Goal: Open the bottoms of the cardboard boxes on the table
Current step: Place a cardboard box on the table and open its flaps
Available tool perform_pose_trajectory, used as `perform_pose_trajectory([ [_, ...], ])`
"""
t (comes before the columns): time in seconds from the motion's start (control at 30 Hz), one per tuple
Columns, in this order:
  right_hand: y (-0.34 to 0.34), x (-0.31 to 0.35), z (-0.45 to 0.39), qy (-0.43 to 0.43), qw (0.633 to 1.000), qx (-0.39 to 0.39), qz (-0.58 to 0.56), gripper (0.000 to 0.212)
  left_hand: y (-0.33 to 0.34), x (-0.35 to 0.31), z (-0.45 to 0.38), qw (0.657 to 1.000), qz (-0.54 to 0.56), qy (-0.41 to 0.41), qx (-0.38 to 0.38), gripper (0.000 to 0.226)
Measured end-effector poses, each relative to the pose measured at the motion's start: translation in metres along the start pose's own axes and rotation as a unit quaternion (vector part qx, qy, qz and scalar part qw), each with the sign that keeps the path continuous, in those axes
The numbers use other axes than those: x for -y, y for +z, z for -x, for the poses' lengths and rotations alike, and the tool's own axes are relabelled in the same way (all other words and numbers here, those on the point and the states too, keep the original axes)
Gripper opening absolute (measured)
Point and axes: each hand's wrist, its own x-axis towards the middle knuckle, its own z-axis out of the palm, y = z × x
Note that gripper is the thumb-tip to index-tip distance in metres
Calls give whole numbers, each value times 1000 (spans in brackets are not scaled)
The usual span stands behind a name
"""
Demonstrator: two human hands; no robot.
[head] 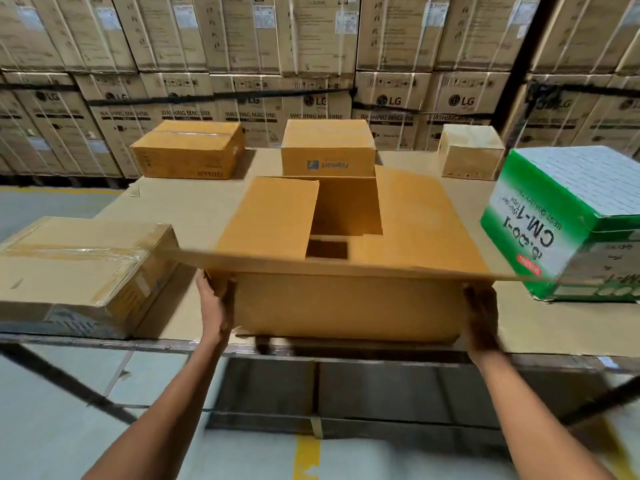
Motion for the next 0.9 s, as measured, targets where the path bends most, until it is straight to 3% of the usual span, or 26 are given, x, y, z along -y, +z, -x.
perform_pose_trajectory([
  [0.03,0,2,-1,-21,1000,-5,-5,50,0,-6,-2,1000,16,11,-11,61],
  [0.1,0,9,-2,-31,999,-27,-6,46,0,-12,-7,999,12,25,-21,51],
  [0.2,-3,3,-15,-6,996,-76,-39,64,1,-19,-16,999,-9,43,-27,61],
  [0.3,1,21,-15,11,993,-113,-31,61,1,-22,-25,997,-44,3,-69,63],
  [0.43,-5,31,-22,-2,995,-101,25,61,-9,-20,-32,996,-45,-22,-71,71],
  [0.57,-12,29,-26,10,992,-108,69,54,-20,-11,-37,995,-46,-51,-66,61],
  [0.9,-11,30,-20,47,997,-60,4,58,-23,-6,-29,995,35,-96,15,60],
])
